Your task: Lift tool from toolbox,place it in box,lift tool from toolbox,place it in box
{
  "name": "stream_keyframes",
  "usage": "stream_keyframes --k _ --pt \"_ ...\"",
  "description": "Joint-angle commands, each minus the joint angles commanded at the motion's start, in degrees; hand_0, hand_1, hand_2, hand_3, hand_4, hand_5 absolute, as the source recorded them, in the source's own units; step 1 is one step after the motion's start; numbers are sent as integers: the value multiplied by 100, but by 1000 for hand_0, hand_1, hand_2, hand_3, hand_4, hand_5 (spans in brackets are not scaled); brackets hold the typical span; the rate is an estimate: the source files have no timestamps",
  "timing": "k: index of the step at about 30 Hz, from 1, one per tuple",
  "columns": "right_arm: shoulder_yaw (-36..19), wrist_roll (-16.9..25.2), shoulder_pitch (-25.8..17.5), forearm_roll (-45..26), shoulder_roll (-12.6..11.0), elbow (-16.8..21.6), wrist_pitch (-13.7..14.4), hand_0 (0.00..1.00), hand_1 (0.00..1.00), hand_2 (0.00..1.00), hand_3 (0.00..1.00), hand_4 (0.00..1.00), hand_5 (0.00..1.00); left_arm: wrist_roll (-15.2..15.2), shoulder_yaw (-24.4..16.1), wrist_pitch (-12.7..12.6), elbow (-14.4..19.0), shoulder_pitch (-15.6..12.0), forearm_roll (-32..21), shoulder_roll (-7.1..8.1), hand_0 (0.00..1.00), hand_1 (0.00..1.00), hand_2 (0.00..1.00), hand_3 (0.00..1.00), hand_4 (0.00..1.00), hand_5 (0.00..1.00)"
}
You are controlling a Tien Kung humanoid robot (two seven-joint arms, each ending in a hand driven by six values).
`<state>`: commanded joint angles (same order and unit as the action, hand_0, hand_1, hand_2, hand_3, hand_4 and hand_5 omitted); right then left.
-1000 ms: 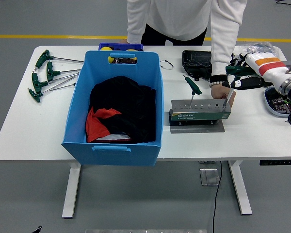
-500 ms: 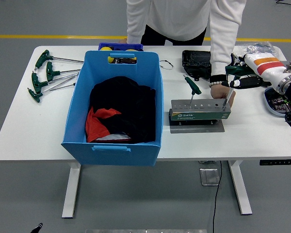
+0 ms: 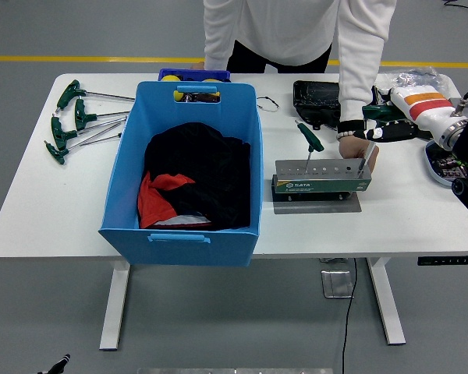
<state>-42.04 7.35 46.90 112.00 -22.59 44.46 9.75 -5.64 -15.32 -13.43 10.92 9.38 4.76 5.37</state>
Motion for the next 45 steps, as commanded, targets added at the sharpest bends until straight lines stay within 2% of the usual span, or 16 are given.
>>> stream_keyframes --k 2,3,8,9,14,15,20,21,26,27,31,32,38,39,44,45 --pt "6 0 18 -14 17 -52 26 322 264 289 359 998 837 4 -13 -2 -2 13 15 0 808 861 823 735 749 652" --pt "7 0 23 -22 22 -71 38 257 220 244 288 998 840 4 -16 -2 -2 17 19 1 809 860 823 734 749 652" --pt "34 -4 59 -96 78 -236 150 257 220 244 288 998 840 20 -52 -3 -5 35 71 1 809 860 823 734 749 652" --pt "50 -1 69 -121 99 -286 176 190 178 211 241 998 842 30 -79 -2 -7 38 104 1 809 860 823 733 748 652" --pt "79 -10 89 -148 180 -437 286 190 178 211 241 998 842 56 -149 -2 -14 57 199 -4 809 860 823 733 748 652" --pt "81 -14 90 -151 192 -456 309 148 138 178 199 998 837 59 -158 -1 -14 60 209 -4 809 859 821 732 748 652" --pt "126 -43 106 -152 244 -502 414 148 138 178 199 998 837 75 -202 1 -17 79 271 -6 809 859 821 732 748 652" --pt "132 -47 109 -152 255 -511 428 110 100 143 149 998 838 79 -210 1 -17 81 284 -6 809 858 821 732 748 652" --pt "161 -58 120 -178 295 -558 473 110 100 143 149 998 838 106 -281 2 -22 96 382 -7 809 858 821 732 748 652" --pt "169 -61 123 -193 302 -576 486 75 78 121 124 998 832 111 -293 2 -23 100 398 -7 809 856 821 732 748 653" --pt "192 -60 129 -279 326 -643 542 75 78 121 124 998 832 123 -328 2 -27 116 446 -7 809 856 821 732 748 653" --pt "201 -58 128 -312 329 -656 560 60 48 84 90 998 814 125 -335 2 -29 122 454 -6 809 856 821 731 748 655" --pt "232 -40 108 -432 335 -667 668 60 48 84 90 998 814 126 -342 0 -31 122 461 -7 809 856 821 731 748 655" --pt "236 -31 103 -451 335 -669 695 21 2 35 54 998 762 128 -346 0 -32 121 468 -7 809 855 820 733 748 654" --pt "254 21 90 -496 330 -681 811 21 2 35 54 998 762 134 -355 2 -32 118 481 -6 809 855 820 733 748 654" --pt "254 30 88 -498 329 -683 824 2 2 2 26 998 740 134 -356 2 -33 117 483 -6 809 854 820 735 749 657"
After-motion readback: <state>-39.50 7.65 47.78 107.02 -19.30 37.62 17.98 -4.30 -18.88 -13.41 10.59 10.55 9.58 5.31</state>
